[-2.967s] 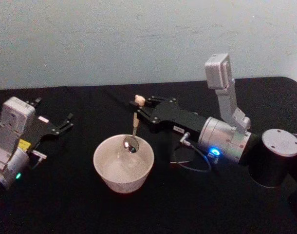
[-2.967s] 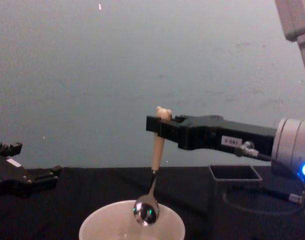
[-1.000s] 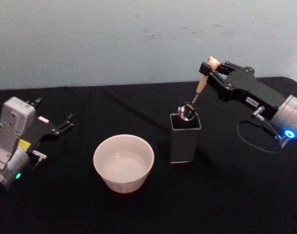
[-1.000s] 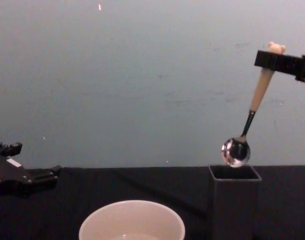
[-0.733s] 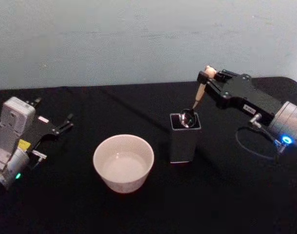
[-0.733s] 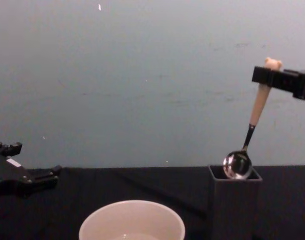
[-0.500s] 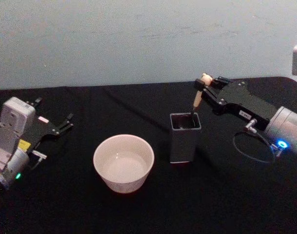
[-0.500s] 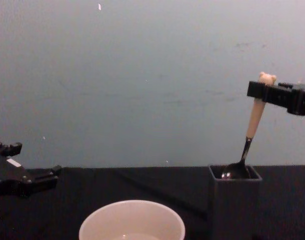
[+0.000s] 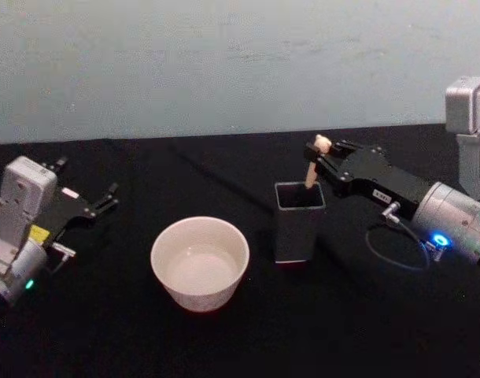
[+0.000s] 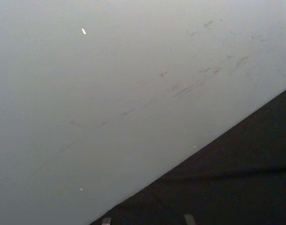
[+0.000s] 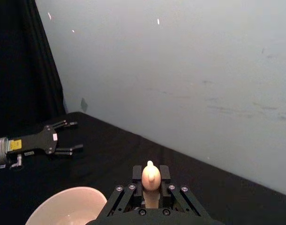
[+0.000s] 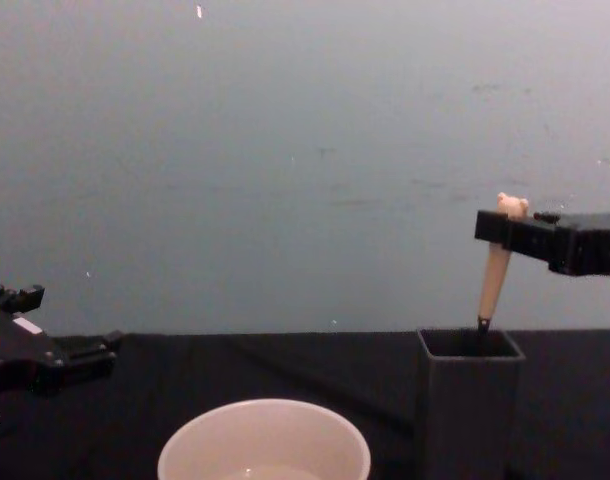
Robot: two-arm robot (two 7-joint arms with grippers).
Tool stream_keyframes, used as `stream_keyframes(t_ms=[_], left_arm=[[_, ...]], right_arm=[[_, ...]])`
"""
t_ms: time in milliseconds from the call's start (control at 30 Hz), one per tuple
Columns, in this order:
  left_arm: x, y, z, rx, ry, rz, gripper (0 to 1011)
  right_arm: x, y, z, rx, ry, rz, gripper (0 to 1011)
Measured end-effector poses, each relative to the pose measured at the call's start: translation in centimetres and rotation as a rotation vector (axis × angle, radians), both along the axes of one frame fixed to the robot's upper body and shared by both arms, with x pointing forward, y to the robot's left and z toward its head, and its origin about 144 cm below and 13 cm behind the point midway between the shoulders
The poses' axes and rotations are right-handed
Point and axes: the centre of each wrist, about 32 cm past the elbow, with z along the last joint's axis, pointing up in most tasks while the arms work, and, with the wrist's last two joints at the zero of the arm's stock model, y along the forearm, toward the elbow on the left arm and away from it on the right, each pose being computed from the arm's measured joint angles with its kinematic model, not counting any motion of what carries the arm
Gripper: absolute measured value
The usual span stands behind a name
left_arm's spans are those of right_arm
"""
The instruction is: Pick up the stirring spoon with one hand, stir inside the cup, then place it back in its original position.
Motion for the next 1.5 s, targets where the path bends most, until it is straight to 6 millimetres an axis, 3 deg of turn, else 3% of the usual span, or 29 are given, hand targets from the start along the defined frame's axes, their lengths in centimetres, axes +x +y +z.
stream_keyframes(t_ms=[1500], left_arm=[[0.0,0.0,0.0,0.0,0.0,0.0,1002]], right_arm=[[0.9,0.5,-2.2,-0.05,0.108,0.0,215]])
